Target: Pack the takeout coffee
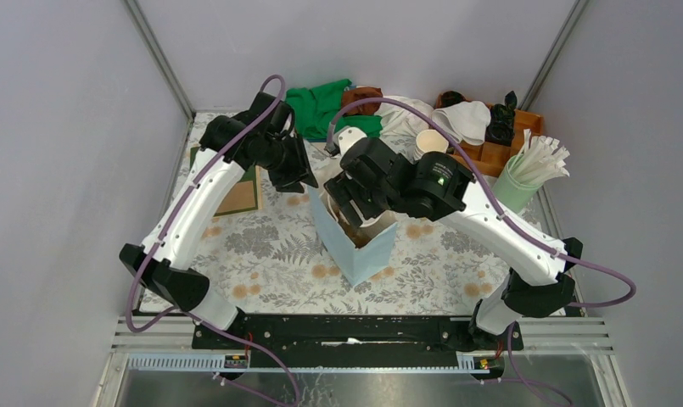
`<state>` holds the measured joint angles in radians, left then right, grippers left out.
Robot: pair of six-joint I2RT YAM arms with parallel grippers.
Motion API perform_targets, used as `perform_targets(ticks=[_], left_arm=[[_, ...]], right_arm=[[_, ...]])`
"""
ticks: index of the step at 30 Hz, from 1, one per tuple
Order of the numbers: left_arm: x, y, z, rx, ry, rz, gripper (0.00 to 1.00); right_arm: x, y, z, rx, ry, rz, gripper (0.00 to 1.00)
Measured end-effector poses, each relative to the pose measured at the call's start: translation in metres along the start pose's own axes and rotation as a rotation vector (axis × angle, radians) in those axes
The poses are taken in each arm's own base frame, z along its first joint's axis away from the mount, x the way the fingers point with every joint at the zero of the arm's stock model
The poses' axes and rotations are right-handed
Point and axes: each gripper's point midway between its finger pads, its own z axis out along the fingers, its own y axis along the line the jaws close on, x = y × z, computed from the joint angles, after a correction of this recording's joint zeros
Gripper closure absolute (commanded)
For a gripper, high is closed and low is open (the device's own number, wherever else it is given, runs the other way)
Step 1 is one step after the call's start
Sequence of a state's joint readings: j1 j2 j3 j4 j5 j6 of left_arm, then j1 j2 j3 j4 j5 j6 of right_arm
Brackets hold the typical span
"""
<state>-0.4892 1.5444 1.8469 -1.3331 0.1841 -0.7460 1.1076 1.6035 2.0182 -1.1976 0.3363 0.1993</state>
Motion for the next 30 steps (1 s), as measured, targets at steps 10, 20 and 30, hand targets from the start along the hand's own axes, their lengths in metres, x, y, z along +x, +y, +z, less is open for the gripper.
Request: perform_targets(ticks=[10, 20, 30], left_arm=[[-0.001, -0.007, -0.019, 0.089, -0.090, -0.015, 0.57], [0.035, -0.023, -0.077, 0.462, -0.241, -0.031, 0.46], [0.018, -0.067, -0.084, 0.715, -0.325, 0.105, 0.52]], right_arm=[[0.011, 0.002, 0.011, 0.003, 0.033, 0.018, 0.39], [0.007, -0.013, 0.039, -0.035, 0.034, 0.136, 0.41], [0.013, -0.009, 0.045, -0.076, 0.043, 0.163, 0.42]])
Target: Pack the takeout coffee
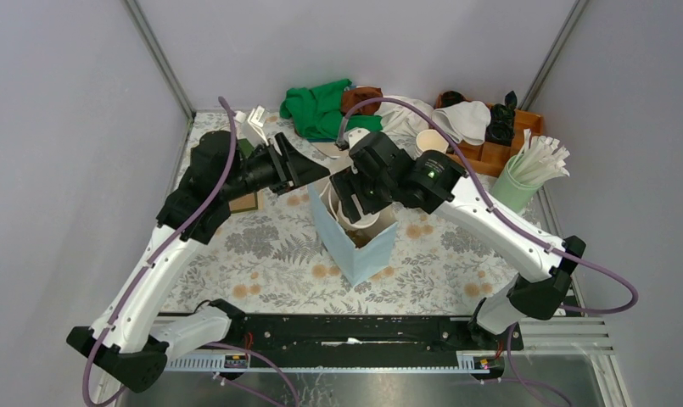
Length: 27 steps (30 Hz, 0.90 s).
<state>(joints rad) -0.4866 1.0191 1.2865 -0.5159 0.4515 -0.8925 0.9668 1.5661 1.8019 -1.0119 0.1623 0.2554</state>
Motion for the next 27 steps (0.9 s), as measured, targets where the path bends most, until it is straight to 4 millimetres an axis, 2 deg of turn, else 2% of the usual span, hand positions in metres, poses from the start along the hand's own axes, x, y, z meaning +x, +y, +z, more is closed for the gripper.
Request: perform_targets(ticks=[4, 10, 13, 19, 27], left_arm=[[-0.001, 0.001, 0.009, 0.021, 0.013, 0.046, 0.59], [0.004, 0.011, 0.015, 0.016, 0.022, 0.069, 0.62], [0.009, 0.017, 0.017, 0.010, 0.041, 0.065, 0.61], [0.013, 0.021, 0.023, 0.008, 0.073, 0.060, 0.51], [0.029, 0.027, 0.039, 0.004, 0.147, 0.045, 0.54]], right_arm=[[0.001, -0.003, -0.005, -0.006, -0.010, 0.021, 0.42], [0.003, -0.013, -0.009, -0.003, -0.032, 0.074, 0.43], [0.007, -0.016, -0.011, -0.004, -0.029, 0.089, 0.43], [0.010, -0.013, -0.010, -0.023, -0.019, 0.093, 0.45], [0.009, -0.012, -0.010, -0.026, -0.019, 0.092, 0.45]])
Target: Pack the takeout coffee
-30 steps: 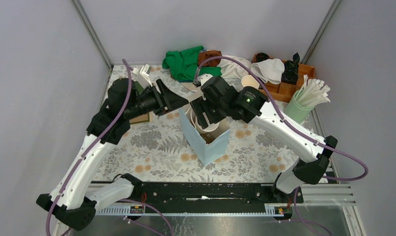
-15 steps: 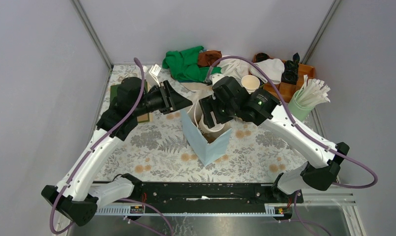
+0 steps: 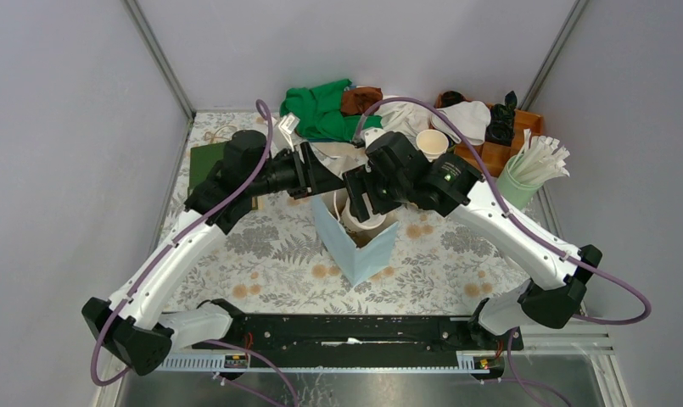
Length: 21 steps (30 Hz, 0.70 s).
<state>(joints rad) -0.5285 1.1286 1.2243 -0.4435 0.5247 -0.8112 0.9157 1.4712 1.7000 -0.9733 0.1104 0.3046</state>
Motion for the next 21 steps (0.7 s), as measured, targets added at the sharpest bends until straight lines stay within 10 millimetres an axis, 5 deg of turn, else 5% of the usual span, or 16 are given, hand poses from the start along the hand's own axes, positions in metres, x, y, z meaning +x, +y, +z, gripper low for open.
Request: perform_targets(ticks=[7, 13, 21], left_arm=[[0.006, -0.005, 0.007, 0.004, 0.031, 0.015, 1.00], [0.002, -0.015, -0.013, -0.002, -0.023, 0.029, 1.00], [0.010, -0.019, -0.038, -0.006, -0.056, 0.024, 1.00]], right_arm=[[-0.008, 0.002, -0.002, -0.005, -0.013, -0.004, 0.46], [-0.020, 0.020, -0.003, -0.024, -0.027, -0.038, 0.47], [-0.007, 0.030, 0.018, -0.003, 0.043, -0.073, 0.51]])
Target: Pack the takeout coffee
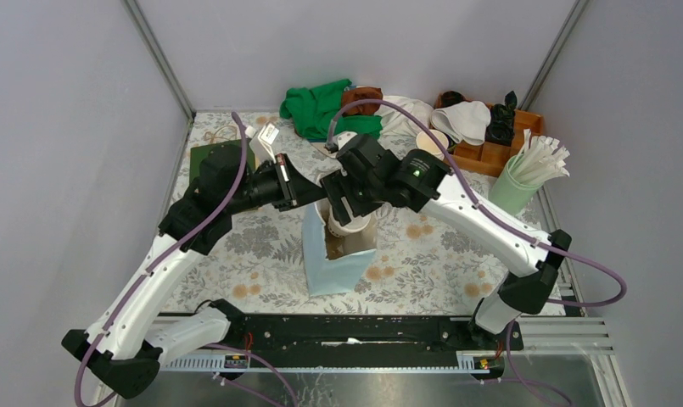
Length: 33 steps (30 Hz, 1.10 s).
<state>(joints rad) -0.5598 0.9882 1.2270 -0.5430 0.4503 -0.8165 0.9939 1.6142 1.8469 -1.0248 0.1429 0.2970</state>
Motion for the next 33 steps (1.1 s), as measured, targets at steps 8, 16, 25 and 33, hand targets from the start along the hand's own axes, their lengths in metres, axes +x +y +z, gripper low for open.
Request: perform_targets(ticks=[8, 16, 25, 33], left_arm=[[0.017, 0.030, 0.001, -0.097, 0.025, -0.061, 1.00], [0.025, 0.035, -0.018, -0.112, -0.029, -0.093, 1.00], [0.033, 0.065, -0.040, -0.291, -0.090, -0.202, 1.00], [0.040, 0.088, -0.055, -0.438, -0.090, -0.231, 1.00]], right_arm=[[0.018, -0.002, 0.020, 0.053, 0.123, 0.026, 0.51], [0.012, 0.010, 0.028, 0.038, 0.150, 0.103, 0.51], [0.002, 0.021, 0.028, 0.038, 0.153, 0.186, 0.56], [-0.001, 0.047, 0.047, 0.102, 0.187, 0.218, 0.53]])
